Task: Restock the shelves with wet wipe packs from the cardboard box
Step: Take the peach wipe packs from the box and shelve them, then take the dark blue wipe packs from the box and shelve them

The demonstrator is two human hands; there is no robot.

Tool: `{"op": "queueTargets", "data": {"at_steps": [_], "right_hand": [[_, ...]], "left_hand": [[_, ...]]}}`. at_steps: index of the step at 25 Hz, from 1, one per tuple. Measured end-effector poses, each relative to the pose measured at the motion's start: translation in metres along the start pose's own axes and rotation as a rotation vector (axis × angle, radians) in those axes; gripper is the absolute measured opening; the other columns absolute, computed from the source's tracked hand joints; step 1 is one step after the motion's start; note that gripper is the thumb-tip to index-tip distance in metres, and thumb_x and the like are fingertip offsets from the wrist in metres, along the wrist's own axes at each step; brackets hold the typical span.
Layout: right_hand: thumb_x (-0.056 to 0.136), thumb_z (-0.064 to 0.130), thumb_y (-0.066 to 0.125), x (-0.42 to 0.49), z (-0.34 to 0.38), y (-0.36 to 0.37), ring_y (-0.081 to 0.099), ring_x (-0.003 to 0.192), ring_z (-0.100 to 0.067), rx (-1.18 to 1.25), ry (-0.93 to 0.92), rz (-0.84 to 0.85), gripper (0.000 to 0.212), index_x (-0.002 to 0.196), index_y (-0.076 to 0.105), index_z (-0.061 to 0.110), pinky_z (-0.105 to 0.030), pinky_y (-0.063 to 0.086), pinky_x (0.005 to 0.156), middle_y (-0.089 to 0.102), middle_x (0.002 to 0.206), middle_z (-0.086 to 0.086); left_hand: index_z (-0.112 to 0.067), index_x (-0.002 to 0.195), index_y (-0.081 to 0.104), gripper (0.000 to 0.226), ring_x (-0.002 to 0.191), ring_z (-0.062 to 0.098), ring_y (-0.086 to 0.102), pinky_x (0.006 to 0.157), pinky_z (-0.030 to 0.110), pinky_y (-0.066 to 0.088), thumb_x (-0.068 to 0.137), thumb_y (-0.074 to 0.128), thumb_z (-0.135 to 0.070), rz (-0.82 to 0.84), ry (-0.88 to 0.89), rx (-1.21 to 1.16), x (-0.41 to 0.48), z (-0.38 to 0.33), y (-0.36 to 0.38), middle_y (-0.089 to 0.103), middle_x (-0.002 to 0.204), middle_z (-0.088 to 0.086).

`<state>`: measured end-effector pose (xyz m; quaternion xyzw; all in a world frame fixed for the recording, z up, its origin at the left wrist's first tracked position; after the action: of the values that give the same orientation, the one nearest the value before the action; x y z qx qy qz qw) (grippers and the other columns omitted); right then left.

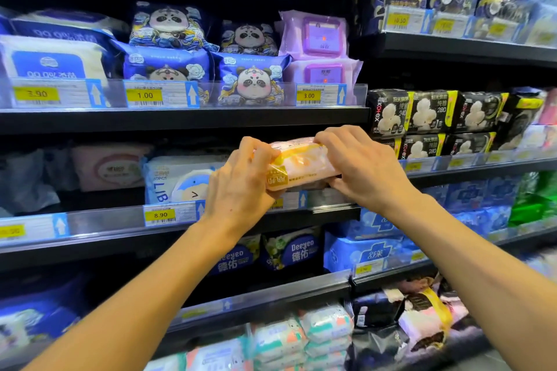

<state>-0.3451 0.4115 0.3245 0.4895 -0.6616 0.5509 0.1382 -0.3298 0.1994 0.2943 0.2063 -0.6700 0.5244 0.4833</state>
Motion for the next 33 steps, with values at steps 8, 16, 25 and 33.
{"op": "queueTargets", "data": {"at_steps": [8,16,25,33], "right_hand": [[0.074,0.037,0.083,0.031,-0.027,0.034,0.051,0.106,-0.027,0.199,0.025,0.481,0.067,0.132,0.049,0.032,-0.048,0.052,0.086,0.049,0.109,-0.002],[0.087,0.034,0.076,0.029,-0.036,0.058,0.057,0.112,-0.03,0.276,0.044,0.452,0.059,0.138,0.051,0.022,-0.041,0.047,0.087,0.058,0.115,-0.004],[0.081,0.012,0.076,-0.008,-0.017,0.04,0.045,0.131,-0.037,0.106,0.024,0.291,0.067,0.141,0.047,0.019,-0.053,0.053,0.09,0.043,0.146,-0.013],[0.083,0.038,0.075,-0.077,0.068,0.013,0.05,0.126,-0.024,0.255,0.122,0.627,0.066,0.141,0.044,0.033,-0.044,0.051,0.09,0.05,0.138,0.001]], "left_hand": [[-0.033,0.118,0.045,0.064,0.112,0.025,0.055,0.09,0.045,0.041,0.074,0.06,-0.077,0.423,-0.023,0.196,0.037,0.015,0.023,0.065,0.111,-0.004],[-0.036,0.133,0.049,0.064,0.106,0.026,0.06,0.084,0.041,0.05,0.082,0.055,-0.074,0.686,-0.068,0.222,0.049,0.04,0.038,0.063,0.121,0.0],[-0.039,0.135,0.048,0.071,0.109,0.029,0.058,0.088,0.045,0.049,0.077,0.054,-0.079,0.686,-0.126,0.268,0.049,0.039,0.041,0.059,0.126,0.002],[-0.03,0.145,0.039,0.075,0.133,0.024,0.039,0.107,0.044,0.038,0.081,0.068,-0.058,0.383,-0.011,0.074,-0.082,0.009,-0.031,0.044,0.141,0.001]]}}
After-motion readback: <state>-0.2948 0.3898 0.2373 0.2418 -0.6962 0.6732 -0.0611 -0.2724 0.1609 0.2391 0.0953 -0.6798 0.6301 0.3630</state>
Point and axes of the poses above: each hand's wrist, its own x-axis towards the middle knuckle, its own y-axis out of the palm, z = x × y, the point moved 3 cm from there along x, towards the middle knuckle
